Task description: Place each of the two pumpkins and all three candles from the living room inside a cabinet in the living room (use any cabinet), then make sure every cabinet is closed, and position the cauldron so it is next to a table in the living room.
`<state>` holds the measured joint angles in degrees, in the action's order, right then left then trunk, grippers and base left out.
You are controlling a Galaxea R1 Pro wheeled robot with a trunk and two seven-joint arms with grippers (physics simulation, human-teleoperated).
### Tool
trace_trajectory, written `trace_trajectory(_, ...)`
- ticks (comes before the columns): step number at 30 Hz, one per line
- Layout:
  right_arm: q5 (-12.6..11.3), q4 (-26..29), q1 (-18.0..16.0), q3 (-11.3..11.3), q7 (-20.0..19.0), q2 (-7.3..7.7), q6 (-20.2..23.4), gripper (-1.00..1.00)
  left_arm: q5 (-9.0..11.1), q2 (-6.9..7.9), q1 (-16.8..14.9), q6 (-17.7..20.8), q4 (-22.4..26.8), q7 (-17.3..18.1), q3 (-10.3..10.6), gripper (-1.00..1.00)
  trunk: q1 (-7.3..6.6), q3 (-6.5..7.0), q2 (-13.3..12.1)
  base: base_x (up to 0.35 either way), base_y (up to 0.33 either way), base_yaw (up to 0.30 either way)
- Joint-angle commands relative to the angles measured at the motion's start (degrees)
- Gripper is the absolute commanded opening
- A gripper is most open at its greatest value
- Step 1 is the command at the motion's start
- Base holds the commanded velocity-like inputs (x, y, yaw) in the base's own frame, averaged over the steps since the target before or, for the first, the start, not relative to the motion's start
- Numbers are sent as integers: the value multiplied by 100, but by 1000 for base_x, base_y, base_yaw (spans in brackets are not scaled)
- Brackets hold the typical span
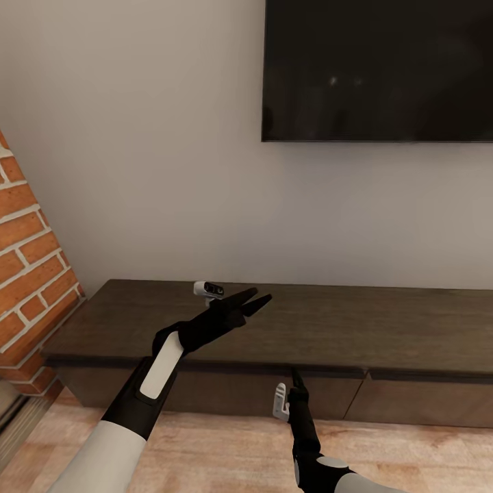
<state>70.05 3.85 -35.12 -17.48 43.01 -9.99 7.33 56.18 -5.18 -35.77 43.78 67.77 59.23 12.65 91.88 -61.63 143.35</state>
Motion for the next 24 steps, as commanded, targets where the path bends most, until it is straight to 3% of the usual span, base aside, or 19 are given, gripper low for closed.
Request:
trace_trajectory(1,-11,3,-83,25,-10,-1,0,100,-1,0,0,-1,-1,1,0,100,0,1,-1,1,0,0)
trace_trajectory(10,-13,26,-83,25,-4,-1,-3,100,1,0,0,-1,-1,1,0,100,0,1,-1,0,0,0)
trace_trajectory(11,-14,24,-83,25,-2,-1,0,-100,2,0,0,1,-1,1,0,100,0,1,-1,0,0,0)
trace_trajectory(24,-18,45,-83,21,43,-1,19,-100,-2,0,0,-1,-1,1,5,100,0,1,-1,0,0,0)
